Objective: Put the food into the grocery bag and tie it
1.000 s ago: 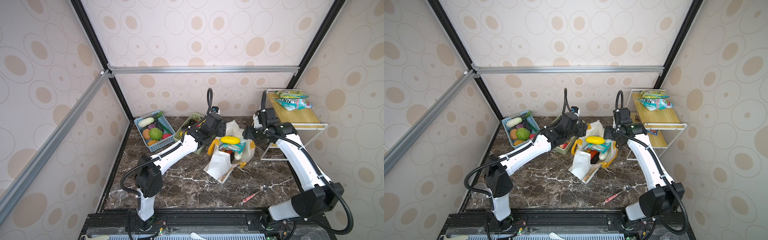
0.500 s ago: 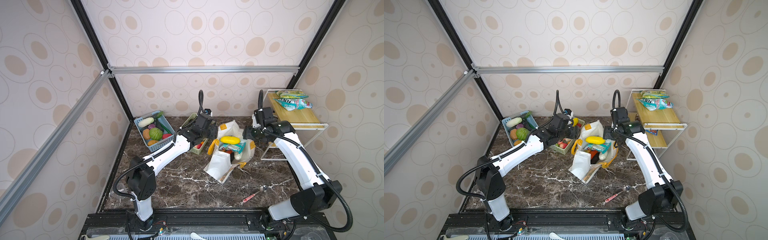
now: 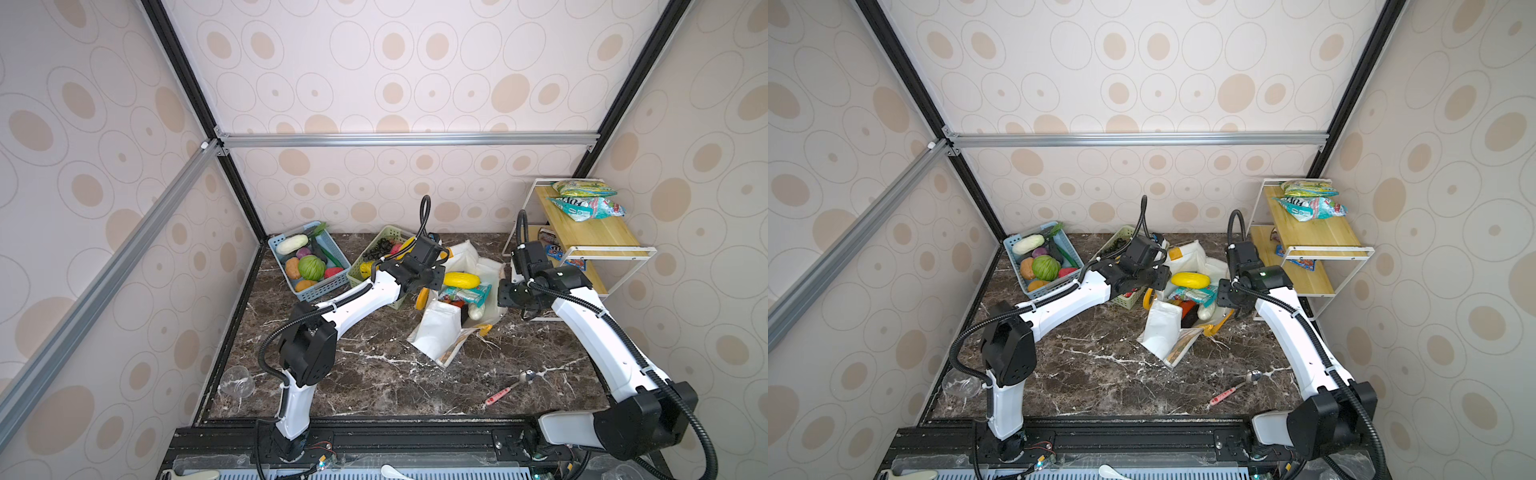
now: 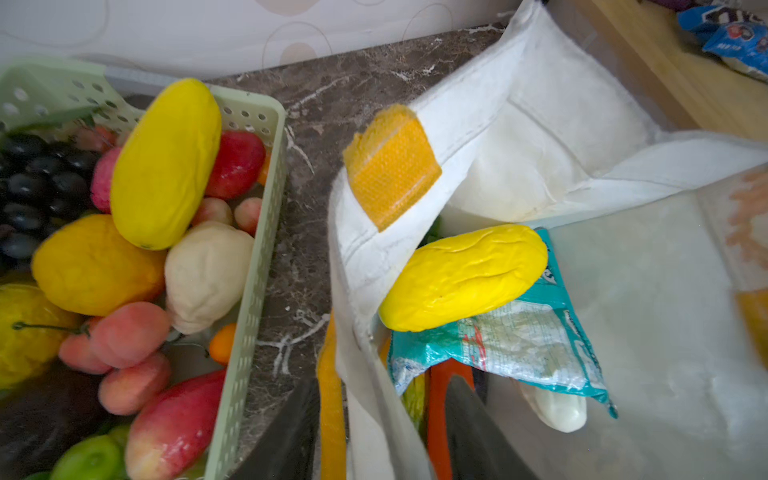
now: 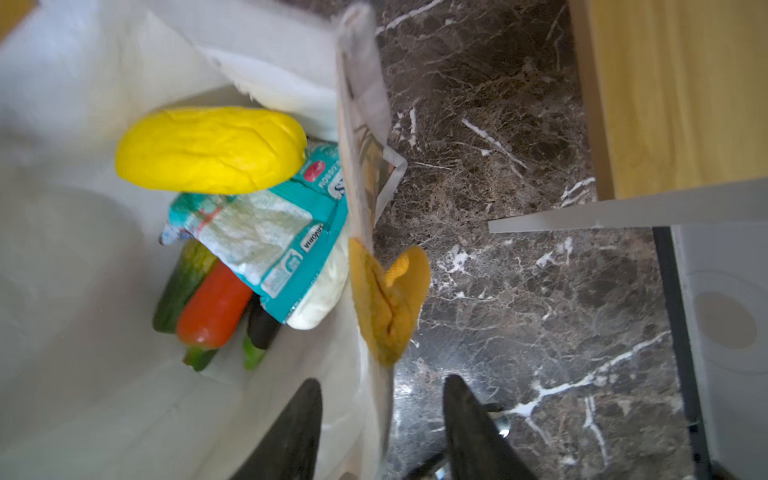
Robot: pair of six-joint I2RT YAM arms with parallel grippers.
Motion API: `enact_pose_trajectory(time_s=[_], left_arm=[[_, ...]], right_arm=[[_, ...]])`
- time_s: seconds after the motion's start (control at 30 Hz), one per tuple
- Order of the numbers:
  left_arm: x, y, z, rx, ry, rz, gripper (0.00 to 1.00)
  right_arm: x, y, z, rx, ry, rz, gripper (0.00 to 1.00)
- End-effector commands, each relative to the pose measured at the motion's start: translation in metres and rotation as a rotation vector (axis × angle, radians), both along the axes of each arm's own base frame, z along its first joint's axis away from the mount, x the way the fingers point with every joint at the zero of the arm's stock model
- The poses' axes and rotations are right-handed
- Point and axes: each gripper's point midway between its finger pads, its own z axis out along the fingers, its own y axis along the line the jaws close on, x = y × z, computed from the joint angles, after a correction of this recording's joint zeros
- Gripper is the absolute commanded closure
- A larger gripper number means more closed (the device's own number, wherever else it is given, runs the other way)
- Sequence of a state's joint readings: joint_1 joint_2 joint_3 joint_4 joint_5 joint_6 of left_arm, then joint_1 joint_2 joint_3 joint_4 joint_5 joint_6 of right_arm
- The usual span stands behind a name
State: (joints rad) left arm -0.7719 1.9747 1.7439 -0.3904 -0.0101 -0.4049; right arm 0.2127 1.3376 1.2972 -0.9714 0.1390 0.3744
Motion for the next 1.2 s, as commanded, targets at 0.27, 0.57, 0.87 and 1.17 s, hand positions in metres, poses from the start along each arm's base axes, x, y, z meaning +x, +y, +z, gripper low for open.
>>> enact_pose_trajectory(time_s=[0.27,0.57,0.87,1.17], left_arm=[[-0.013,-0.009,0.039,-0.068,-0.028,-0.05,0.91],[-0.047,-0.013,0.068,-0.142,-0.037,-0.129,1.0],[-0.083,-0.017,0.069,-0.218,0.005,-0.185,1.0],[-0.078,-0.009,0.058,-0.156,-0.01,-0.129,0.92]], right_arm=[[0.015,0.008,0.03,0.044,-0.085,0.028,1.0],[0.034,0.015,0.052,0.048,-0.119,0.073,1.0],[0.04,0.014,0.041,0.017,-0.085,0.089,1.0],[0.041,0.021,0.021,0.042,-0.03,0.105,0.88]])
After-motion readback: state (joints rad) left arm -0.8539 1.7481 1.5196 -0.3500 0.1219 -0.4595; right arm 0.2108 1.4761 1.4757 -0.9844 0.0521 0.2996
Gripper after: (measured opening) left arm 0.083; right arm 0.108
